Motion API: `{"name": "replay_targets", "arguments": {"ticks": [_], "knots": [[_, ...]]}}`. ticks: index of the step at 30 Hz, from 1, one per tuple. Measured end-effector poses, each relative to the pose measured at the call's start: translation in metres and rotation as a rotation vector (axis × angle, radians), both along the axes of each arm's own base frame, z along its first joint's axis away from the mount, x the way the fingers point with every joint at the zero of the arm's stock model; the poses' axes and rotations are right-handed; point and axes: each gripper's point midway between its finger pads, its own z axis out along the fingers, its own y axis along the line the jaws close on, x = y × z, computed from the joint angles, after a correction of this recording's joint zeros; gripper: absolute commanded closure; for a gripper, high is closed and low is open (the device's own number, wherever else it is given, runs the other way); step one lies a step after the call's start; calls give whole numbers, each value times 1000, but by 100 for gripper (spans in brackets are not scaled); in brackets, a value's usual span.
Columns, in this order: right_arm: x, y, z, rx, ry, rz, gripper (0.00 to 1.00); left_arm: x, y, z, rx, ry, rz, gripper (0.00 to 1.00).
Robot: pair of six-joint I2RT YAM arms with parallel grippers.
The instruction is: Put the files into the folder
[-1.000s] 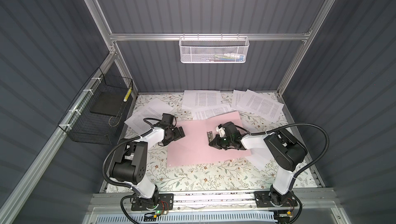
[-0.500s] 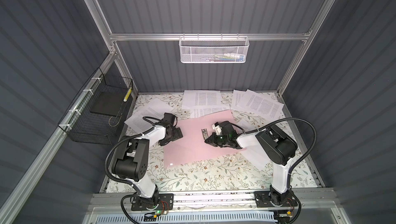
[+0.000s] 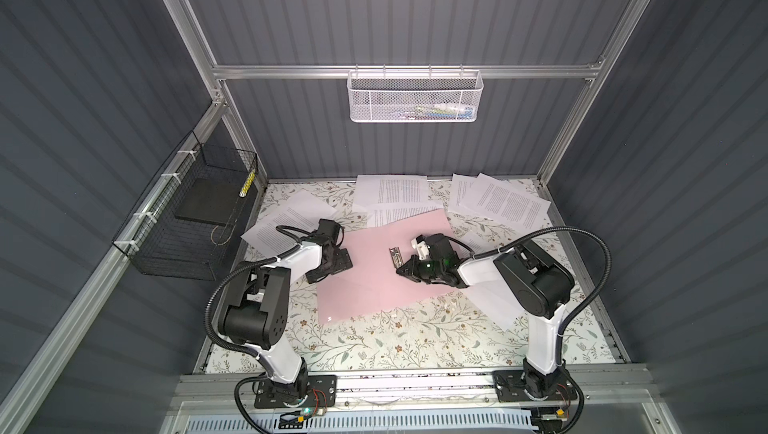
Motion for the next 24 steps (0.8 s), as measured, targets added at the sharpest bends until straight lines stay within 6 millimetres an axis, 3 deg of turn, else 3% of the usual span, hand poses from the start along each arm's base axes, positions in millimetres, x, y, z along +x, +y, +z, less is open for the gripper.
{"name": "replay_targets", "arguments": {"ticks": [10, 17, 24], "knots": [[22, -6, -2, 58, -75, -38, 100, 0, -1, -2, -5, 15, 13, 0], [9, -56, 7, -13, -81, -120, 100, -5, 11, -3, 40, 31, 50, 0], [-10, -52, 16, 23, -25, -49, 100, -6, 14, -1, 43, 32, 57, 0]]}}
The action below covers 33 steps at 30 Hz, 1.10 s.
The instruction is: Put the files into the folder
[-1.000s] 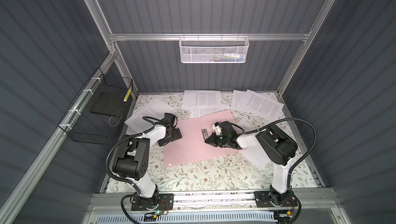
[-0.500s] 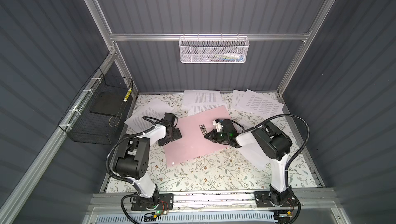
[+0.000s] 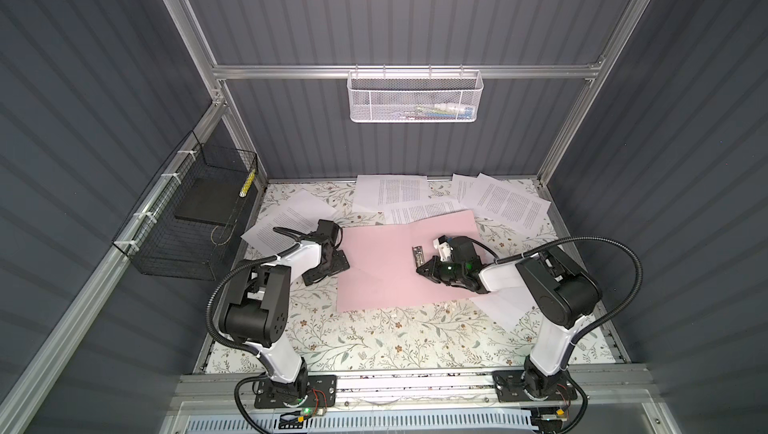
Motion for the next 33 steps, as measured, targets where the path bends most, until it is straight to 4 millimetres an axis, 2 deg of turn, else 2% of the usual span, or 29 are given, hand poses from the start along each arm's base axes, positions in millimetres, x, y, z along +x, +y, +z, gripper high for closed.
{"name": "replay_targets", "arguments": {"ticks": [6, 8, 11, 13, 17, 22, 24, 29, 33], "knots": [[-20, 9, 3, 76, 88, 43, 98, -3, -2, 3, -16, 25, -24, 0], [-22, 10, 8, 84, 95, 47, 84, -5, -3, 2, -20, 35, -32, 0], [-24, 12, 21, 104, 88, 60, 75, -5, -4, 2, -25, 46, -42, 0], [-24, 14, 30, 117, 70, 73, 59, -5, -5, 2, -27, 51, -46, 0], [-20, 18, 44, 131, 44, 88, 46, -5, -5, 2, -29, 52, -50, 0], [-19, 21, 58, 139, -1, 113, 46, -5, -5, 3, -32, 51, -58, 0], [-18, 21, 58, 136, -10, 119, 51, -6, -5, 3, -35, 50, -61, 0], [-20, 14, 44, 76, 7, 107, 57, -10, -12, 6, -77, 53, -74, 0], [-21, 8, 32, 18, 11, 97, 60, -18, -31, 14, -174, 59, -109, 0]]}}
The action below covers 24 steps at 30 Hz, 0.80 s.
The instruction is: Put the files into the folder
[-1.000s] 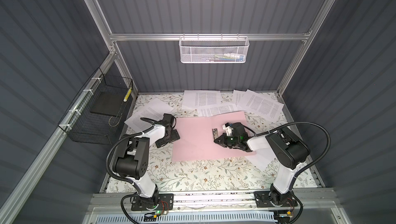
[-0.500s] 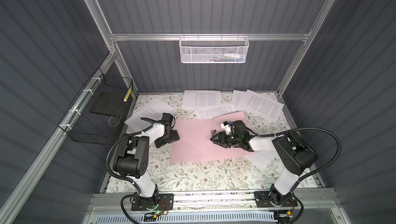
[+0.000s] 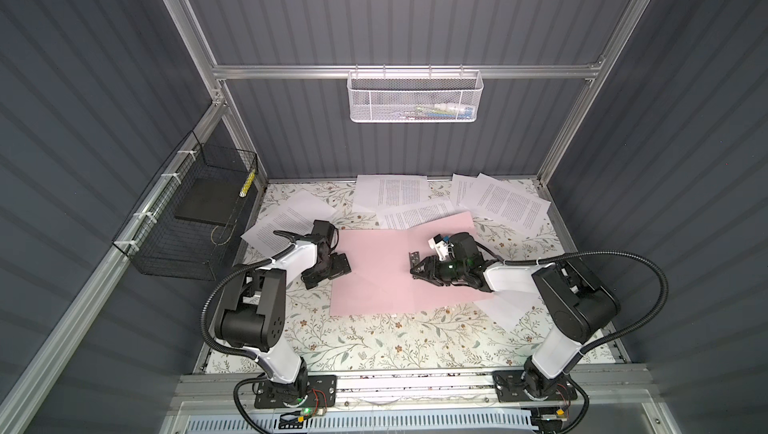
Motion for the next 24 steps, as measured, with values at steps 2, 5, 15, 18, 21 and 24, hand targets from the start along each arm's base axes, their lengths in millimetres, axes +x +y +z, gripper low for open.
{"name": "replay_targets", "arguments": {"ticks": [2, 5, 15, 18, 21, 24], "knots": [[-1, -2, -7, -18, 7, 1, 65, -4, -12, 8, -39, -4, -27, 0], [-2, -3, -23, -46, 31, 4, 71, -4, -36, 26, -85, -29, -91, 0], [-1, -1, -32, -41, 41, 8, 81, -20, -121, 46, -231, -65, -276, 2], [0, 0, -33, -34, 43, 7, 85, -23, -127, 36, -242, -42, -278, 10], [1, 0, -35, -22, 53, 5, 87, -27, -128, 25, -249, -19, -271, 21], [3, 1, -36, -3, 58, 5, 90, -31, -128, 15, -255, -1, -267, 37]]}}
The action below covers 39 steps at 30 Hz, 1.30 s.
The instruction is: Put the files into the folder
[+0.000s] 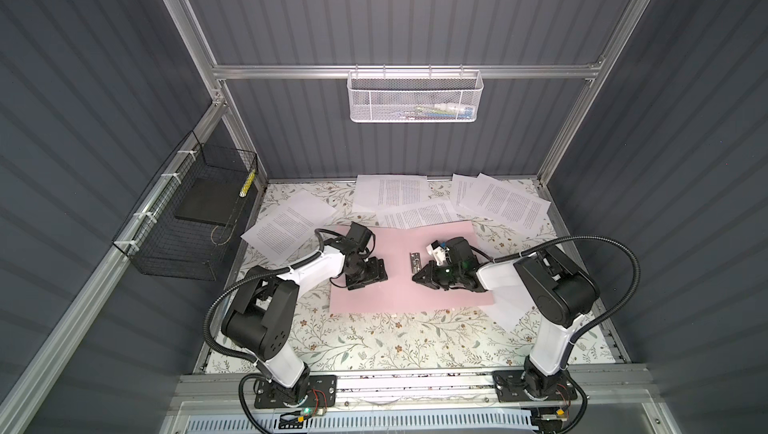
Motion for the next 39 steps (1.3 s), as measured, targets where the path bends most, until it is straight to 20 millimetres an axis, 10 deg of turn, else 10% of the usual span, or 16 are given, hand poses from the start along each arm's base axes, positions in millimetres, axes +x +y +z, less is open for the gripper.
{"name": "replay_targets", "arguments": {"ticks": [4, 11, 39], "knots": [[4, 1, 1, 29, 3, -4, 90, -7, 3, -14, 13, 30, 2, 69], [8, -1, 4, 59, 10, -19, 86, -9, 9, -25, 41, 36, 13, 95], [14, -7, 2, 103, 35, -35, 98, -5, 13, -28, 72, 17, 10, 97]]}}
